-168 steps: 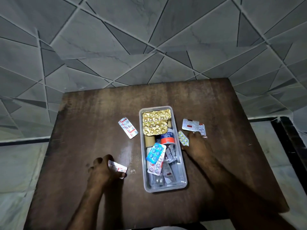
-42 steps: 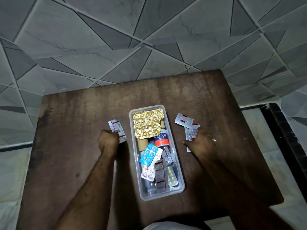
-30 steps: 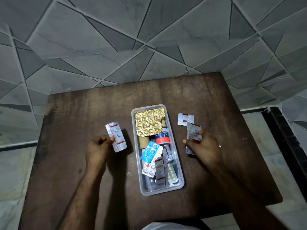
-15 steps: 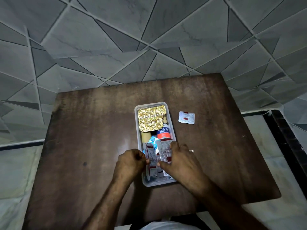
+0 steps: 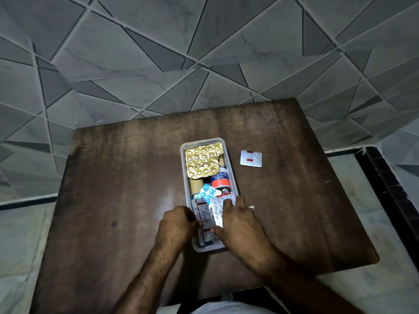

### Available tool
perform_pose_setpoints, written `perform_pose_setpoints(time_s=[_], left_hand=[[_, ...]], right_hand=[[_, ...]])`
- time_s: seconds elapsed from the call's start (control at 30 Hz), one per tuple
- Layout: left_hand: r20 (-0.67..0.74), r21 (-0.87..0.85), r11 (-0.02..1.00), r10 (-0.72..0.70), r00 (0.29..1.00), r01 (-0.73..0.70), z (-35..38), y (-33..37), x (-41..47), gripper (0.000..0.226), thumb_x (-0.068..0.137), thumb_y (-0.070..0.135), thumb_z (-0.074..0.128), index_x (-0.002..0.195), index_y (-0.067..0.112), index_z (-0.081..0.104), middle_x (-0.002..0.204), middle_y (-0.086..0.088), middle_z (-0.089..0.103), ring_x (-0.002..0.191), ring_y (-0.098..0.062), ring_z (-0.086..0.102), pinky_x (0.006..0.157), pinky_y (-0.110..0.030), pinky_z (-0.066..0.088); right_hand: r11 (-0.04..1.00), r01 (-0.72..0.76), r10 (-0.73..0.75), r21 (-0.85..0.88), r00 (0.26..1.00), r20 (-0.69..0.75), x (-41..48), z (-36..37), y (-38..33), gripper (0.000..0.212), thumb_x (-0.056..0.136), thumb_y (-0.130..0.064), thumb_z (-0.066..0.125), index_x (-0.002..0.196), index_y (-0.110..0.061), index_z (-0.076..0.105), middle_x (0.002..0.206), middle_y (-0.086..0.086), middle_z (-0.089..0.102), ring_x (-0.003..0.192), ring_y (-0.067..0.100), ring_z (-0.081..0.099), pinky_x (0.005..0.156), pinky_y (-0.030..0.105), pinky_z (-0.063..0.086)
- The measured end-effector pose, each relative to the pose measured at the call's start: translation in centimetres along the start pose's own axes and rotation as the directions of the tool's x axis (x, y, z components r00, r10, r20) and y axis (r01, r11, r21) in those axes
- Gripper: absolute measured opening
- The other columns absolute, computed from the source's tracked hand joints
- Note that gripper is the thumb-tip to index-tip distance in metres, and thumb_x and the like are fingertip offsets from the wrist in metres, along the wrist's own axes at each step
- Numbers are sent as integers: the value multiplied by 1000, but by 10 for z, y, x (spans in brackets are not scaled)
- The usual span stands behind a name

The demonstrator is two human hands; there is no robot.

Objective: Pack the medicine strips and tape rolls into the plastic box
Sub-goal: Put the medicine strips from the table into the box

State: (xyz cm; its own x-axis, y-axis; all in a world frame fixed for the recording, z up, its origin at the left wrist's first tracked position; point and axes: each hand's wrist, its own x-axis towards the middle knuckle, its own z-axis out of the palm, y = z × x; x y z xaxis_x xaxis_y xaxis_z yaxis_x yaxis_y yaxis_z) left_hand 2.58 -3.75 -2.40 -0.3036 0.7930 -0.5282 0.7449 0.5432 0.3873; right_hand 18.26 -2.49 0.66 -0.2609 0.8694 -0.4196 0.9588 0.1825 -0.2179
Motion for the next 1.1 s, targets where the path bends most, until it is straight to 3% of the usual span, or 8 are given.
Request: perform_pose_setpoints(time_s=[0.27, 0.37, 0.53, 0.67, 0.8, 0.97, 1.1], left_hand=[[7, 133, 991, 30, 1000, -31, 2, 7, 4, 25, 81, 34, 66, 95, 14, 73, 89, -6, 75, 83, -23, 70, 62, -23, 43], [-47, 168, 985, 55, 997, -47, -3, 13, 4, 26, 84, 33, 66, 101, 14, 70, 98, -9, 74, 88, -26, 68, 62, -25, 40], [-222, 31, 994, 110, 969, -106, -21, 9, 20, 18, 85, 35, 66, 94, 21, 69, 95, -1, 75, 85, -21, 68, 65, -22, 41], [-316, -121, 979, 119, 941, -164, -37, 9, 43, 23, 84, 32, 70, 102, 18, 69, 96, -1, 74, 77, -15, 65, 68, -20, 39], [-373, -185, 963, 116, 921, -196, -42, 15, 67, 25, 87, 32, 67, 105, 16, 69, 99, -2, 73, 74, -9, 59, 69, -21, 39], [-309, -348, 931, -6, 951, -107, -33, 8, 87, 27, 92, 39, 58, 105, 17, 67, 97, 2, 68, 88, -14, 62, 70, -25, 42], [-214, -430, 903, -73, 974, -27, -24, -3, 93, 32, 92, 47, 53, 98, 19, 68, 86, 2, 70, 83, -19, 67, 63, -27, 48]], right_hand=[[995, -32, 27, 90, 998, 58, 12, -4, 13, 78, 81, -60, 60, 138, -13, 36, 142, 19, 35, 120, 38, 49, 97, 45, 46], [975, -82, 71, 208, 996, 58, 28, -13, 28, 71, 80, -63, 59, 131, -17, 45, 132, 14, 46, 116, 33, 54, 93, 42, 49], [943, -160, 170, 291, 985, -9, 68, -30, 63, 52, 83, -48, 65, 121, -14, 54, 118, 13, 58, 106, 28, 58, 88, 36, 50], [927, -219, 243, 305, 969, -44, 105, -32, 88, 58, 79, -39, 71, 128, -13, 53, 122, 15, 60, 108, 30, 60, 95, 39, 50], [949, -208, 226, 238, 973, -49, 139, -25, 102, 67, 76, -34, 74, 133, -12, 47, 131, 18, 54, 117, 35, 55, 100, 41, 46], [983, -137, 142, 124, 989, -37, 173, -26, 110, 70, 74, -26, 71, 136, -16, 42, 134, 15, 49, 118, 38, 53, 101, 44, 44], [993, -98, 99, 58, 995, -7, 198, -24, 117, 71, 71, -21, 69, 135, -18, 39, 135, 12, 45, 119, 41, 51, 99, 50, 46]])
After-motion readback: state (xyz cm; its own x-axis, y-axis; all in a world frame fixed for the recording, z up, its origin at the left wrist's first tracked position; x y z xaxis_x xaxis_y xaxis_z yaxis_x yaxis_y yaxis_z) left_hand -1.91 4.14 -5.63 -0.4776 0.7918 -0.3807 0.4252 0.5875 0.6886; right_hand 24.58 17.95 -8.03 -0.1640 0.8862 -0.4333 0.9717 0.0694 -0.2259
